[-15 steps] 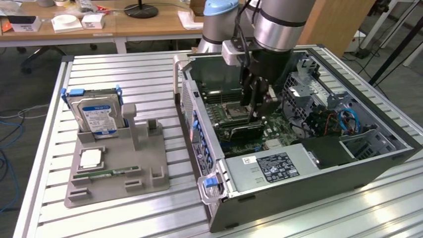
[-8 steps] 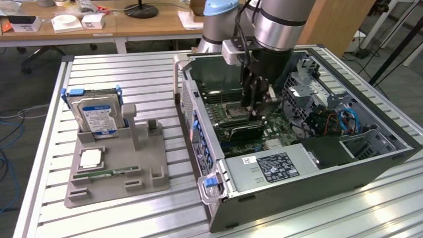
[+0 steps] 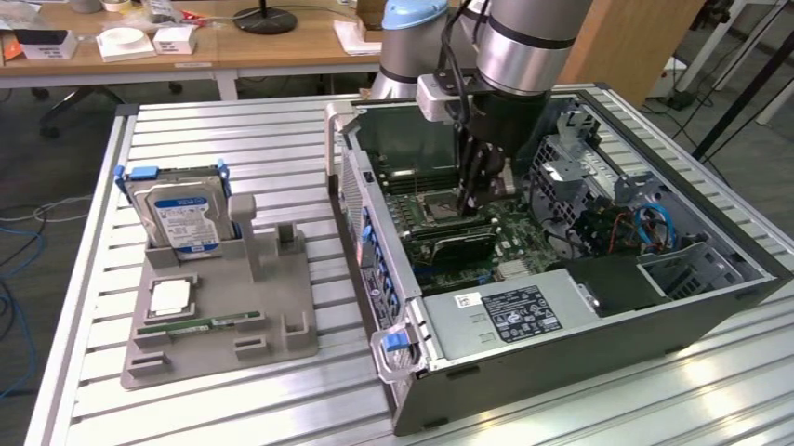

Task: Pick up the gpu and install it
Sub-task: 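Insert the gpu into the slot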

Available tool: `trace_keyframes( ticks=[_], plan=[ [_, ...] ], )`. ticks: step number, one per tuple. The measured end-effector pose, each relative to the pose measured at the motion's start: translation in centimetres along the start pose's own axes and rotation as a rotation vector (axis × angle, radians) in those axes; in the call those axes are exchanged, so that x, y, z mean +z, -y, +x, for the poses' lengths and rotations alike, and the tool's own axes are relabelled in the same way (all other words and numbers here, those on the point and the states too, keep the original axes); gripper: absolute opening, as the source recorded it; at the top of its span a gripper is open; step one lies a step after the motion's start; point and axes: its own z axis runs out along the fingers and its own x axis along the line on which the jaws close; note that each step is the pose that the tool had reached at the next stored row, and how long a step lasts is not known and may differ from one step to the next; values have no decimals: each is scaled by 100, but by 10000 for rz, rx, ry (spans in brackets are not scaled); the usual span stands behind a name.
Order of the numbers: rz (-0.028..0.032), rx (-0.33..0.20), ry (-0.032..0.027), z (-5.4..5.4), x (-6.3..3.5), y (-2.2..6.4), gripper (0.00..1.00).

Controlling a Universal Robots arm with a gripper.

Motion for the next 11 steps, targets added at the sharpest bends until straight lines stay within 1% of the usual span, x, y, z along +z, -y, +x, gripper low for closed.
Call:
trace_keyframes(
  ticks=[1, 2, 3, 11],
  plan=[
    [0, 0, 0, 0, 0, 0, 14],
    [0, 0, 0, 0, 0, 0, 14],
    [1, 0, 0, 0, 0, 0, 11],
    [0, 0, 0, 0, 0, 0, 11]
  ],
)
